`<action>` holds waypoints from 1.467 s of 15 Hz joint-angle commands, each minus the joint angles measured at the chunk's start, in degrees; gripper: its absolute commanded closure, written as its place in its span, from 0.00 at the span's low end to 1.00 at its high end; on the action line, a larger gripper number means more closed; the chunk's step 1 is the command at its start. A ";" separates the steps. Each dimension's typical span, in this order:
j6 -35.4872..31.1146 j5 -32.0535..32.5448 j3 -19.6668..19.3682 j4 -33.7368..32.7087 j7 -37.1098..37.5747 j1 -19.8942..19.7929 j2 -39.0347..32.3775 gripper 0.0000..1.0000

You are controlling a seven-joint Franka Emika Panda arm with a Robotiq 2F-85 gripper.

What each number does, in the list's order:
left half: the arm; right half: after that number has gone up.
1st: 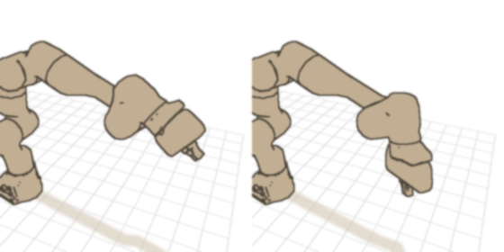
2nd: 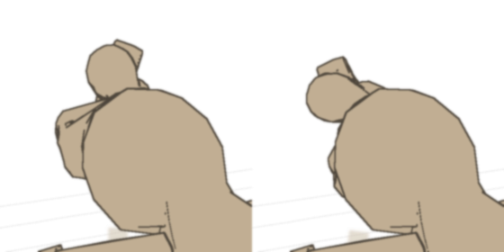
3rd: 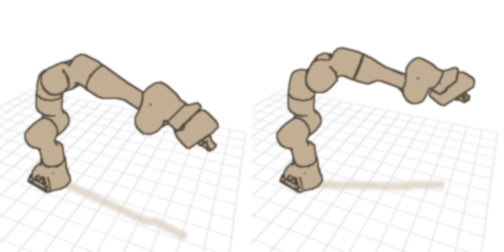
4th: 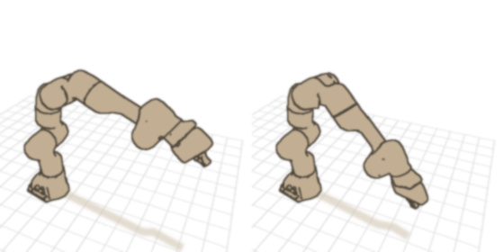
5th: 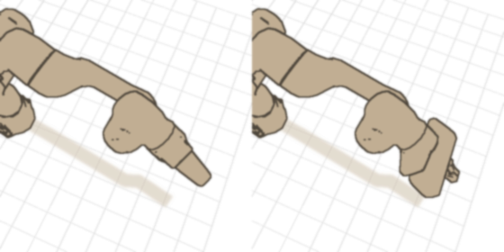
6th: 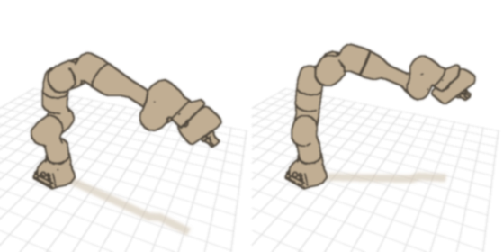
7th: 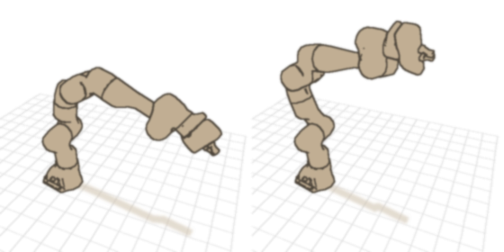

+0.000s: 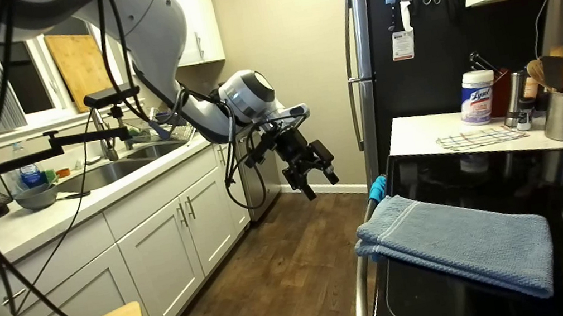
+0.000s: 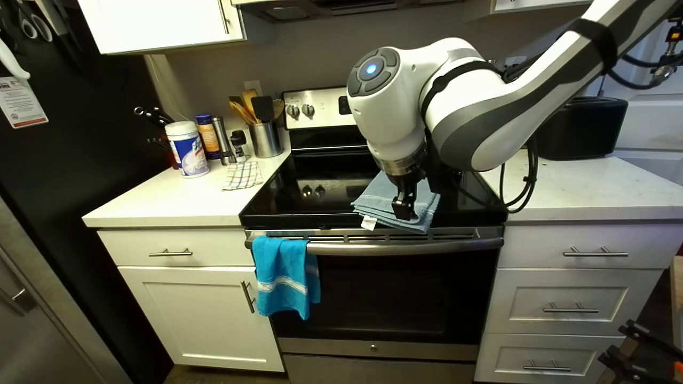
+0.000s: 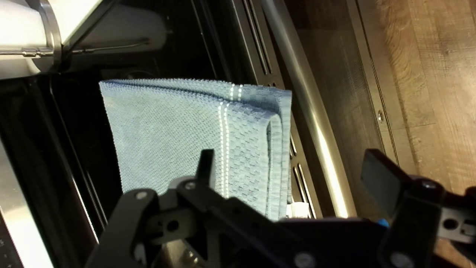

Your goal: Hang the light blue towel on the handle of the oven.

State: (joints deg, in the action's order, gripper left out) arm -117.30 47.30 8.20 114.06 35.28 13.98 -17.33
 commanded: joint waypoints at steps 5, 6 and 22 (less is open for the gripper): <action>8.85 5.23 -1.65 -5.84 15.14 4.71 -6.25 0.00; 10.70 5.32 -1.65 -7.45 17.15 5.33 -7.95 0.00; 20.16 14.26 -5.73 -20.81 20.34 8.08 -23.79 0.00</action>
State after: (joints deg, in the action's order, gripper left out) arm -97.07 57.28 2.83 92.99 56.89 22.30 -40.72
